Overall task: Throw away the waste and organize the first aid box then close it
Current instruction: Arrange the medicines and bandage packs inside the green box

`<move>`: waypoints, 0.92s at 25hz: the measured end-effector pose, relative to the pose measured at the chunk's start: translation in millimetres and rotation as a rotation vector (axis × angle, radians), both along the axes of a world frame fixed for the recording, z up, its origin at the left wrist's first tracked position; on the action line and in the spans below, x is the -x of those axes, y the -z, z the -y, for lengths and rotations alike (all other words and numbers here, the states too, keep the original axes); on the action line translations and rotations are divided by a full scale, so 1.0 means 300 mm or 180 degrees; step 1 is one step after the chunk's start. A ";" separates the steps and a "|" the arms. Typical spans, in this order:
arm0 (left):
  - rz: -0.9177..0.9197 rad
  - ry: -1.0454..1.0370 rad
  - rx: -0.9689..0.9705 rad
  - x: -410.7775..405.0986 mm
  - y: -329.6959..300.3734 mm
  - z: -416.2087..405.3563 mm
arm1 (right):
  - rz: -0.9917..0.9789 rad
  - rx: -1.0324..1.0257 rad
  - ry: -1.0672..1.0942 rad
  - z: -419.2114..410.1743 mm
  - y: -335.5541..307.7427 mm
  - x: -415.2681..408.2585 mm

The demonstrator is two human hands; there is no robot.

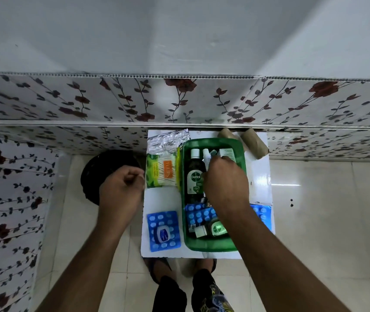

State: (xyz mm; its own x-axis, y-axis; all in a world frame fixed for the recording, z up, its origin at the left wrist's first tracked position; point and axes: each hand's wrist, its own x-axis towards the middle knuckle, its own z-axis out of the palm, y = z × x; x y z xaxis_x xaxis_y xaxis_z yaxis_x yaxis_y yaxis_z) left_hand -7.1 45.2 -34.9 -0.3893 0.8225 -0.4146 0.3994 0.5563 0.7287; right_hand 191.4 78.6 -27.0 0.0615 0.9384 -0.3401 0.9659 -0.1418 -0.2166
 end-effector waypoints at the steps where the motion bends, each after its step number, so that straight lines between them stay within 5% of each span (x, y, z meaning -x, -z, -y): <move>1: 0.0022 0.0037 0.0051 0.006 0.013 0.010 | 0.0038 -0.0020 -0.0045 -0.002 0.011 0.002; 9: 0.0068 0.0233 0.0251 0.055 0.067 0.045 | -0.0017 -0.0185 0.0047 0.053 -0.038 0.001; 14: -0.0108 0.0286 0.0520 0.037 0.082 -0.034 | -0.0757 -0.0795 0.1731 0.073 -0.138 -0.208; 19: -0.0344 0.0429 0.0757 -0.020 0.147 -0.088 | -0.0895 0.0376 0.2116 0.032 0.102 -0.362; 23: -0.0451 0.0397 0.0779 -0.028 0.182 -0.104 | -0.1056 0.0453 0.2137 0.008 0.193 -0.355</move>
State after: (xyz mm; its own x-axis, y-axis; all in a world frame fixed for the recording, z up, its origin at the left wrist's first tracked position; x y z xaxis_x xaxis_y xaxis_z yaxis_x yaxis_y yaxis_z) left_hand 1.3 76.3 -89.5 -0.3596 0.7501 -0.5550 0.5637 0.6487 0.5114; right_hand 298.0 76.2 -84.8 0.4770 0.6814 -0.5552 0.5499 -0.7241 -0.4163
